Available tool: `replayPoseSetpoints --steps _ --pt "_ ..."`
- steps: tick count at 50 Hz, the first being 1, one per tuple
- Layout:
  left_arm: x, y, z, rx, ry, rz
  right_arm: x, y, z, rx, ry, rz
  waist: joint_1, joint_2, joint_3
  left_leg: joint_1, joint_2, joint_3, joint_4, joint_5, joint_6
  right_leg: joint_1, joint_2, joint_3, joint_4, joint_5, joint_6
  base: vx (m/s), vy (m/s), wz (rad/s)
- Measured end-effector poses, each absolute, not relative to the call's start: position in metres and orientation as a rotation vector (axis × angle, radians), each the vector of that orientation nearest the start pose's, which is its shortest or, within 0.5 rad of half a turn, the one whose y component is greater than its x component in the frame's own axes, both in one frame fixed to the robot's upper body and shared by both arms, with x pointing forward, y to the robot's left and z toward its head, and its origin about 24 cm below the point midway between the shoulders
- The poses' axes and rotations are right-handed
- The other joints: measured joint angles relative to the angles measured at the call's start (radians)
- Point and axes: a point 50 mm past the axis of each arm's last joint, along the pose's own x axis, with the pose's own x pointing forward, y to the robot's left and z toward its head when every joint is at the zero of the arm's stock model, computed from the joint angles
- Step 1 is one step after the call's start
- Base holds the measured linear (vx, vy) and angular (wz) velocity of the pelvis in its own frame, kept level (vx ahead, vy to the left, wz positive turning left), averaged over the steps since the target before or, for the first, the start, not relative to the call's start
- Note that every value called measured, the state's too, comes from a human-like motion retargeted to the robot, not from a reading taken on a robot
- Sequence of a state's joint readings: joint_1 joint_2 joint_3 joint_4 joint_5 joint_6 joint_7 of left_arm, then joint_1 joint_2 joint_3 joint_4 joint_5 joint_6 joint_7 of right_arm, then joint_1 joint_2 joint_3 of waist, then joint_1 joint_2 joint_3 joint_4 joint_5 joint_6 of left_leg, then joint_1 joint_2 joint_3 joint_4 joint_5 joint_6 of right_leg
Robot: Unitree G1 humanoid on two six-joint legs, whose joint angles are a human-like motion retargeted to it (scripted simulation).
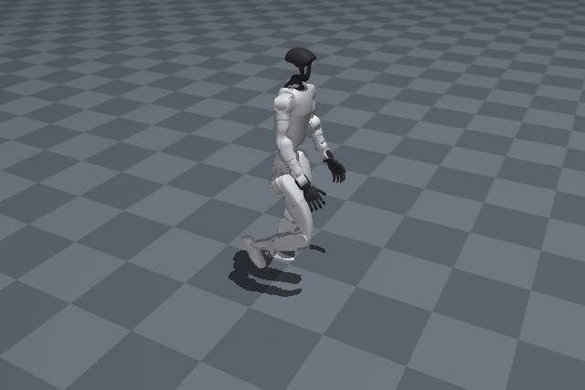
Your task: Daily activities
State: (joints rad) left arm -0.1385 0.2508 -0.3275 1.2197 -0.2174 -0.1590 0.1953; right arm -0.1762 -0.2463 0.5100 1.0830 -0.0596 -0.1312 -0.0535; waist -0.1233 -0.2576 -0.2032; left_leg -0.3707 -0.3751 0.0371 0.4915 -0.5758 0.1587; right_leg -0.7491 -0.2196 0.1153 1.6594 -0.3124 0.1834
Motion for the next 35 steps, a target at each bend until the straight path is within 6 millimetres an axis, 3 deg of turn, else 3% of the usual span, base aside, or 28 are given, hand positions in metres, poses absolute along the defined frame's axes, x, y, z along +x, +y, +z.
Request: replayPoseSetpoints --steps 2,5,10,13,17,20,23,25,27,31,35 --pt "0.160 0.220 -0.139 0.333 0.908 0.140 0.177 -0.180 -0.133 -0.567 0.814 0.308 -0.017 0.000 0.006 0.034 -0.006 0.002 0.016 -0.021 -0.007 -0.065 -0.021 -0.009 -0.061 -0.068 -0.017 0.00 0.00 0.00" --pt "0.179 0.215 -0.131 0.340 0.849 0.130 0.173 -0.189 -0.135 -0.554 0.839 0.258 -0.005 0.053 0.022 0.170 0.045 -0.034 -0.126 0.000 -0.020 -0.130 0.031 -0.054 -0.273 -0.102 -0.030 0.04 0.01 -0.33" --pt "0.206 0.206 -0.115 0.360 0.724 0.084 0.152 -0.199 -0.144 -0.546 0.920 0.205 0.020 0.110 0.020 0.297 0.117 -0.044 -0.238 0.014 -0.043 -0.157 0.158 -0.045 -0.724 -0.095 0.004 0.01 0.00 -0.18" --pt "0.212 0.200 -0.111 0.373 0.679 0.053 0.137 -0.202 -0.149 -0.556 0.968 0.208 0.026 0.100 0.019 0.302 0.113 -0.034 -0.140 -0.030 -0.055 -0.167 0.184 -0.001 -0.794 -0.117 0.013 -0.02 -0.01 0.01" --pt "0.206 0.198 -0.114 0.376 0.682 0.033 0.126 -0.201 -0.154 -0.562 0.998 0.225 0.049 0.130 0.016 0.278 0.170 -0.035 0.129 -0.107 -0.095 -0.112 0.240 -0.018 -0.759 -0.080 -0.005 0.01 -0.03 -0.01" --pt "0.184 0.200 -0.126 0.360 0.754 0.037 0.126 -0.198 -0.154 -0.574 0.984 0.230 0.072 0.184 0.024 0.221 0.272 -0.024 0.453 -0.094 -0.163 -0.054 0.311 -0.067 -0.697 -0.068 -0.038 -0.02 -0.07 -0.16" --pt "0.161 0.202 -0.138 0.344 0.844 0.036 0.144 -0.198 -0.146 -0.606 0.904 0.227 0.121 0.313 0.013 0.073 0.474 -0.039 0.826 0.056 -0.263 0.013 0.449 -0.154 -0.775 -0.063 -0.107 -0.05 -0.06 -0.54" --pt "0.148 0.204 -0.144 0.346 0.894 0.032 0.162 -0.197 -0.137 -0.631 0.831 0.220 0.149 0.336 0.004 -0.036 0.543 -0.034 1.002 0.159 -0.276 0.045 0.486 -0.160 -0.799 -0.098 -0.144 -0.04 -0.05 -0.34" --pt "0.141 0.207 -0.146 0.353 0.925 0.032 0.183 -0.194 -0.126 -0.655 0.748 0.210 0.170 0.331 -0.002 -0.153 0.591 -0.021 1.119 0.164 -0.235 0.088 0.494 -0.147 -0.831 -0.135 -0.165 0.00 0.00 0.00" --pt "0.130 0.215 -0.149 0.346 0.960 0.064 0.222 -0.185 -0.102 -0.669 0.600 0.185 0.198 0.290 -0.002 -0.369 0.602 0.007 1.150 0.077 -0.145 0.189 0.478 -0.097 -0.882 -0.200 -0.174 0.00 0.00 0.00" --pt "0.120 0.222 -0.151 0.318 0.982 0.111 0.251 -0.171 -0.081 -0.644 0.480 0.182 0.207 0.245 0.008 -0.509 0.522 0.033 0.920 0.033 -0.125 0.300 0.435 -0.052 -0.909 -0.250 -0.162 0.00 0.00 0.00"
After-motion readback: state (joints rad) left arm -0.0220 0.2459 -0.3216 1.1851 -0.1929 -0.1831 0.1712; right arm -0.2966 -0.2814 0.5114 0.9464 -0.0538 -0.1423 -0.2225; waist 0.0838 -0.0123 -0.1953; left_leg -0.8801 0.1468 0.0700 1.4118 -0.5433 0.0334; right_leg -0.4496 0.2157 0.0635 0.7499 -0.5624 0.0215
